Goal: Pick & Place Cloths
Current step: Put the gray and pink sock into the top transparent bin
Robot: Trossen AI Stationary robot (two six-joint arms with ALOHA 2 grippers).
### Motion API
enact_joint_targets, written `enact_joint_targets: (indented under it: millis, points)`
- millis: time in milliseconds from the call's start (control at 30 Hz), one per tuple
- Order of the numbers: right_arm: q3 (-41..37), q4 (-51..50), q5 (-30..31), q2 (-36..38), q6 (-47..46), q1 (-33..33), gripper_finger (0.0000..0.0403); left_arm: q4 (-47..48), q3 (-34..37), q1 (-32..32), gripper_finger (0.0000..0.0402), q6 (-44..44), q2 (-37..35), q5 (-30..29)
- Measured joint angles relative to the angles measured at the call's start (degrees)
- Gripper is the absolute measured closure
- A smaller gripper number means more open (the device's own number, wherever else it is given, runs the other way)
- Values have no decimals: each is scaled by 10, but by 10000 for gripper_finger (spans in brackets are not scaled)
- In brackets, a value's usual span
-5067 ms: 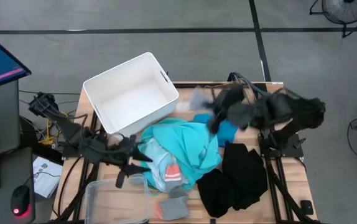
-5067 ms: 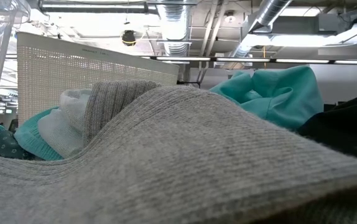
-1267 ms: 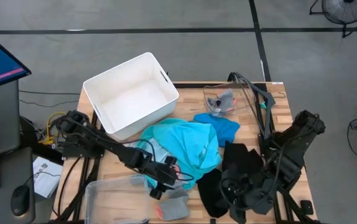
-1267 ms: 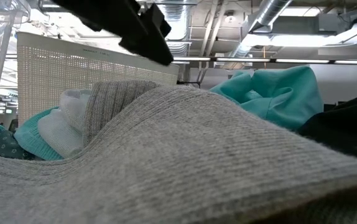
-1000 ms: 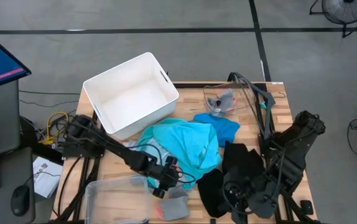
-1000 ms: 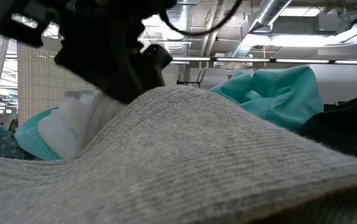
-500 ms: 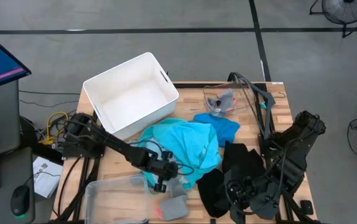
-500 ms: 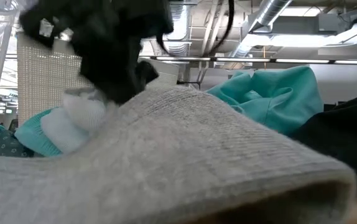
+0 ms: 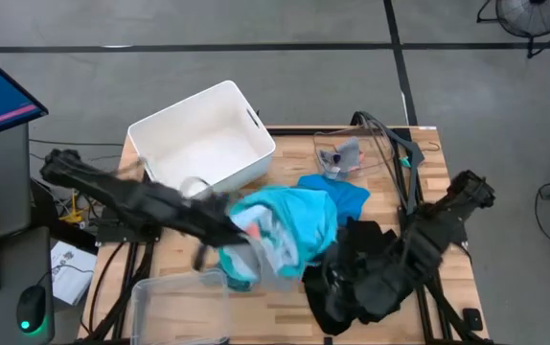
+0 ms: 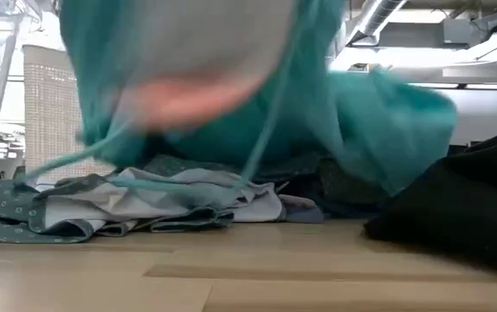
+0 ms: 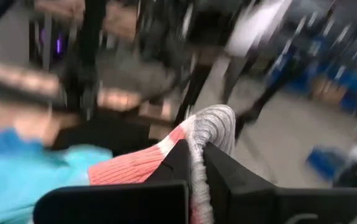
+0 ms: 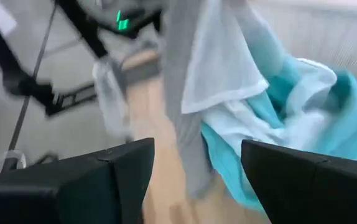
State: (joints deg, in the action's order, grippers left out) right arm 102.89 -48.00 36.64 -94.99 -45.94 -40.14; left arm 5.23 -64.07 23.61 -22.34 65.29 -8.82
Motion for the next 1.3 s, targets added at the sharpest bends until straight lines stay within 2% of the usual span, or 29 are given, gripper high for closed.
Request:
enact_joint_targets:
  millis: [167, 267, 433, 633, 833, 967, 1133, 1300]
  points:
    - [0, 119, -4, 0, 155, 49, 168, 3, 0, 1, 401, 32, -77, -19]
    - [0, 180, -7, 0, 205, 76, 168, 3, 0, 1, 401, 54, -97, -45]
    - [0, 208, -6, 0, 207, 104, 168, 3, 0, -10, 401, 56, -110, -109]
    - [-13, 175, -7, -42, 169, 84, 168, -2, 1, -16, 401, 56, -105, -124]
    - [-11, 249, 2, -119, 151, 72, 168, -25, 1, -33, 401, 45, -75, -148]
    - [-12, 270, 35, -146, 151, 77, 168, -24, 1, -39, 401, 39, -69, -144]
    - [-12, 254, 65, -134, 159, 73, 168, -24, 1, -38, 401, 37, -67, -142]
    - [-12, 240, 101, -92, 160, 59, 168, -27, 1, -45, 401, 23, -67, -174]
